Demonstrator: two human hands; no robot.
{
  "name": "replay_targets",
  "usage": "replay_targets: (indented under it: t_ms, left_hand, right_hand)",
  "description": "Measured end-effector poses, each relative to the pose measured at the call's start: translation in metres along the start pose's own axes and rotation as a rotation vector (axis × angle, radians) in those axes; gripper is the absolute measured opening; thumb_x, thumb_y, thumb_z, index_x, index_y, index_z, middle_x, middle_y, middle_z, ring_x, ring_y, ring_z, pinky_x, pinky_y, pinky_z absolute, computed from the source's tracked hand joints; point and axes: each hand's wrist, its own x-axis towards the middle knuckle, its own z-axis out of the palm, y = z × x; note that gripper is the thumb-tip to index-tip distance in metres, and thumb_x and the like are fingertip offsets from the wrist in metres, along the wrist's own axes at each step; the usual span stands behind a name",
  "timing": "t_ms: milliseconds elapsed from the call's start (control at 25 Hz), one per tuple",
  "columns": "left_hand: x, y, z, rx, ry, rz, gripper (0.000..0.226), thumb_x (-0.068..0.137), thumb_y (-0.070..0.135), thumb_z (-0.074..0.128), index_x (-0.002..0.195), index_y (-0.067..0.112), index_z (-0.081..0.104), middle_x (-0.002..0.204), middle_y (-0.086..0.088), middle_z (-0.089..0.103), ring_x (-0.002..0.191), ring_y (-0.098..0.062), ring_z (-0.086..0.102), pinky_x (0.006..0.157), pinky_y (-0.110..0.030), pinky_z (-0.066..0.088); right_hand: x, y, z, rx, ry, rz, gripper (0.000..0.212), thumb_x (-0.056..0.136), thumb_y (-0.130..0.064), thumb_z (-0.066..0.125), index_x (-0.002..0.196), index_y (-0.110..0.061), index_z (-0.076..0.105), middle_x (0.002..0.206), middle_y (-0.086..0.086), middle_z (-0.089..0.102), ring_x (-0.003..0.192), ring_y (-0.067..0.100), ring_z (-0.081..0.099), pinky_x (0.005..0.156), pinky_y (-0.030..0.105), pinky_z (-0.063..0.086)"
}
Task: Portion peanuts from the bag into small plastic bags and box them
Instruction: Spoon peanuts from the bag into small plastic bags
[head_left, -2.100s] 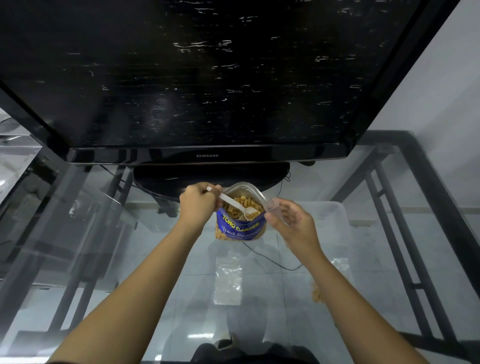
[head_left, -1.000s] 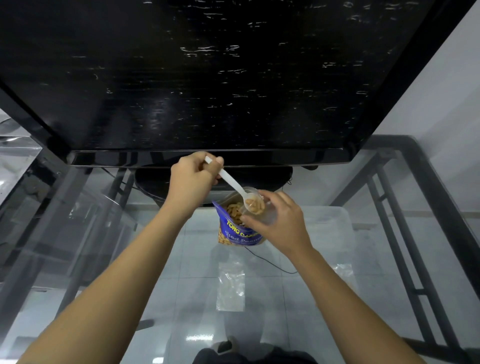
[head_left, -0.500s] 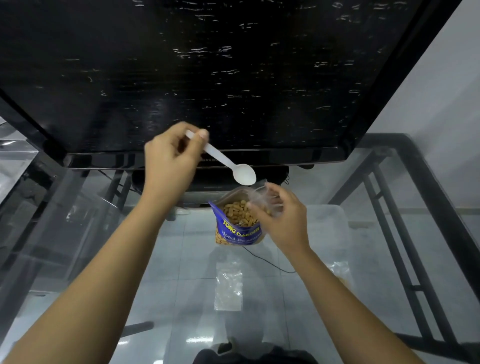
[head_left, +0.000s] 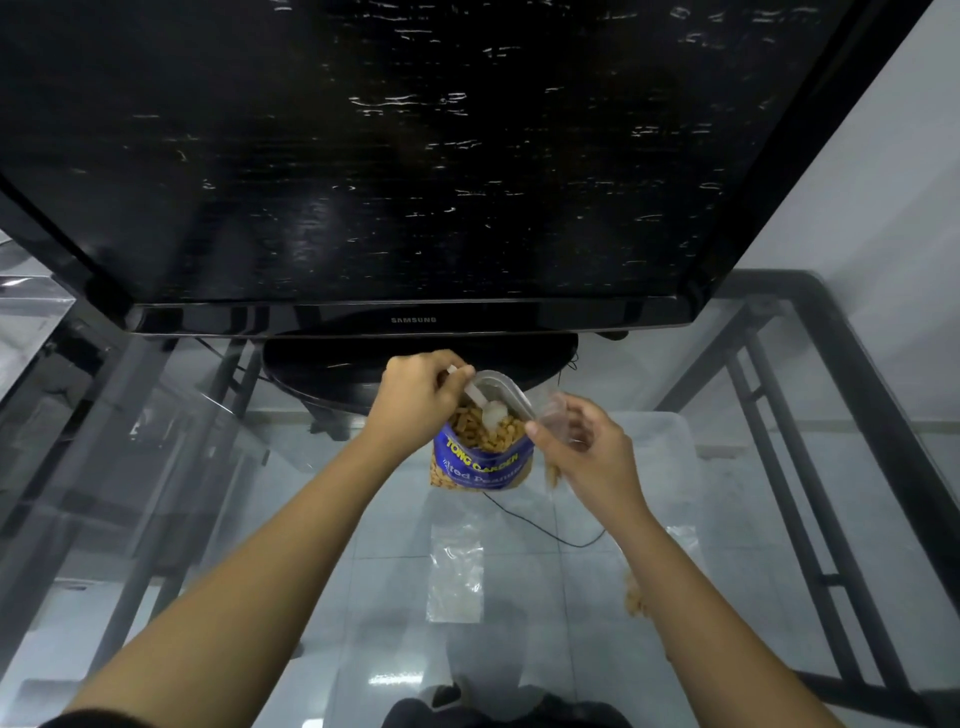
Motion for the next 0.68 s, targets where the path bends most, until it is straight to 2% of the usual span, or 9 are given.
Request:
replay_targets:
  t_ms: [80, 120, 280, 400, 520, 600, 680]
  left_hand:
    - [-0.003, 0.006, 0.005, 0.025, -0.055, 0.08, 0.02, 0.092, 0.024, 0.054, 0.09, 0.01, 0.069, 0.069, -0.004, 0.067, 0.063, -0.013, 0.061, 0.056, -0.021, 0.047]
    - [-0.004, 0.007, 0.006, 0.016, -0.073, 0.066, 0.02, 0.092, 0.023, 0.054, 0.09, 0.01, 0.069, 0.07, -0.007, 0.068, 0.067, -0.018, 0.064, 0.06, -0.03, 0.053]
    - [0.005, -0.007, 0.008, -0.209, 0.003, -0.368, 0.02, 0.089, 0.022, 0.056, 0.078, 0.01, 0.068, 0.068, -0.014, 0.07, 0.069, -0.028, 0.068, 0.072, -0.042, 0.058]
    - [0.003, -0.008, 0.007, -0.256, -0.025, -0.45, 0.019, 0.089, 0.022, 0.058, 0.077, 0.012, 0.069, 0.065, -0.012, 0.07, 0.069, -0.024, 0.069, 0.072, -0.037, 0.058]
    - [0.001, -0.005, 0.005, -0.269, -0.123, -0.452, 0.017, 0.089, 0.02, 0.058, 0.084, 0.009, 0.07, 0.068, -0.011, 0.07, 0.064, -0.016, 0.067, 0.057, -0.023, 0.052]
    - [0.002, -0.004, 0.004, -0.319, -0.091, -0.514, 0.016, 0.089, 0.018, 0.058, 0.081, 0.009, 0.069, 0.068, -0.01, 0.07, 0.057, -0.01, 0.064, 0.048, -0.014, 0.046]
    - [0.002, -0.006, 0.005, -0.407, -0.019, -0.599, 0.016, 0.088, 0.017, 0.059, 0.077, 0.009, 0.068, 0.063, -0.008, 0.067, 0.051, -0.008, 0.061, 0.048, -0.014, 0.046]
  right_hand:
    - [-0.001, 0.001, 0.0, 0.008, -0.018, 0.005, 0.049, 0.075, -0.036, 0.074, 0.119, -0.024, 0.057, 0.099, -0.01, 0.067, 0.098, 0.01, 0.063, 0.081, 0.027, 0.054]
    - [-0.001, 0.002, -0.001, 0.008, -0.025, 0.008, 0.049, 0.074, -0.038, 0.074, 0.119, -0.025, 0.056, 0.1, -0.009, 0.067, 0.098, 0.012, 0.063, 0.081, 0.029, 0.055]
    - [-0.002, 0.006, -0.002, 0.017, -0.038, 0.025, 0.051, 0.072, -0.043, 0.074, 0.118, -0.027, 0.057, 0.102, -0.007, 0.067, 0.096, 0.017, 0.064, 0.081, 0.039, 0.056]
    - [-0.002, 0.007, -0.002, 0.013, -0.047, 0.026, 0.05, 0.072, -0.042, 0.074, 0.117, -0.027, 0.057, 0.105, -0.007, 0.067, 0.1, 0.014, 0.063, 0.085, 0.039, 0.056]
    - [-0.002, 0.008, -0.001, 0.014, -0.047, 0.032, 0.051, 0.071, -0.042, 0.074, 0.117, -0.026, 0.058, 0.107, -0.008, 0.067, 0.102, 0.012, 0.062, 0.087, 0.037, 0.055]
    - [-0.002, 0.007, -0.002, 0.018, -0.056, 0.037, 0.05, 0.073, -0.039, 0.075, 0.117, -0.026, 0.057, 0.108, -0.007, 0.067, 0.102, 0.013, 0.062, 0.086, 0.037, 0.055]
    - [-0.001, 0.007, -0.004, 0.023, -0.069, 0.035, 0.048, 0.074, -0.034, 0.074, 0.118, -0.026, 0.056, 0.109, -0.006, 0.067, 0.103, 0.014, 0.062, 0.083, 0.035, 0.056]
